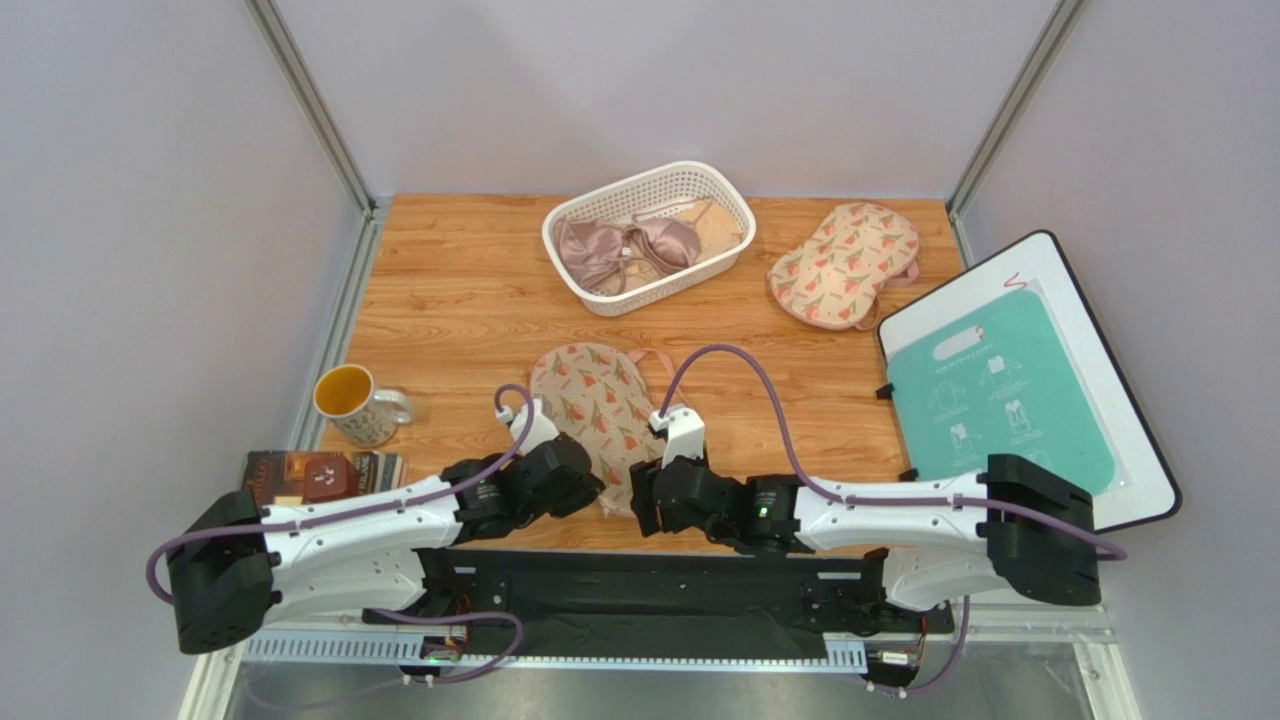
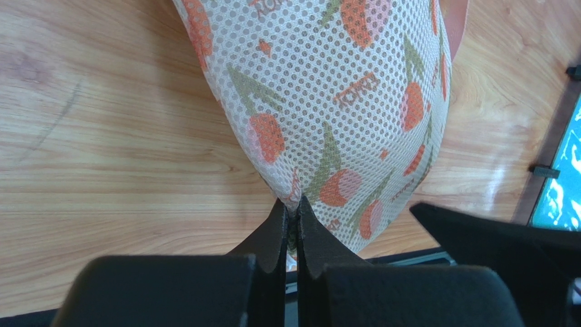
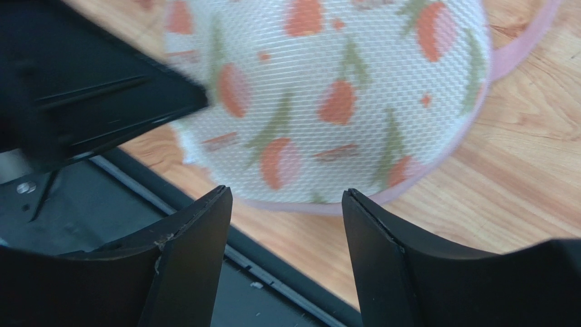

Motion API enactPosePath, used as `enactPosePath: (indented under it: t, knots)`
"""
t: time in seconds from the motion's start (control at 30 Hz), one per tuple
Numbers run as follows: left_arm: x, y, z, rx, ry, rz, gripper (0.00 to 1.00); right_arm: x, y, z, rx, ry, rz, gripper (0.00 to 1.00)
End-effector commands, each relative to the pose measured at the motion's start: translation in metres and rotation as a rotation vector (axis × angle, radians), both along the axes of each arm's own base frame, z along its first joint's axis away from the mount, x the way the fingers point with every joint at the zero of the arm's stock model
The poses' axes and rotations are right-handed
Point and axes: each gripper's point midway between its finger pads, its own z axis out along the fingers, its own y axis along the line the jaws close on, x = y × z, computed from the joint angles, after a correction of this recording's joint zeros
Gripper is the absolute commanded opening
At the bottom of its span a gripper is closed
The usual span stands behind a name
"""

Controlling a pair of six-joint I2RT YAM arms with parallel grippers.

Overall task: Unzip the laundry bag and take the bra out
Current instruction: Unzip the laundry bag at the center of the board.

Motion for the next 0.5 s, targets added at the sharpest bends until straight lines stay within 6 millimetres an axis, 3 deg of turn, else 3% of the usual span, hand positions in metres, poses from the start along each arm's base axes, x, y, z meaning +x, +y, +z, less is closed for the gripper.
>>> enactPosePath:
  t: [0.0,0.17,0.3,0.33,0.47]
  knots:
    - [0.008,-0.023,0.022,-0.049,0.016,0.026,0.0,-0.008,0.006,0.035,0.053,-0.051,-0.008,0.65]
    - [0.014,-0.037,0.032,-0.069,-0.026,-0.017,0.0,-0.019,0.001,0.043,0.101,-0.041,0.023,0.63]
    - [0.016,-0.043,0.04,-0.096,-0.053,-0.046,0.0,-0.016,-0.012,0.033,0.087,-0.052,-0.004,0.64]
    - [0.015,-0.044,0.04,-0.093,-0.052,-0.052,0.04,-0.013,-0.016,0.03,0.085,-0.054,-0.034,0.65]
    - [0.007,-0.034,0.032,-0.019,-0.026,-0.09,0.77,-0.012,-0.025,0.03,0.092,-0.049,-0.07,0.66]
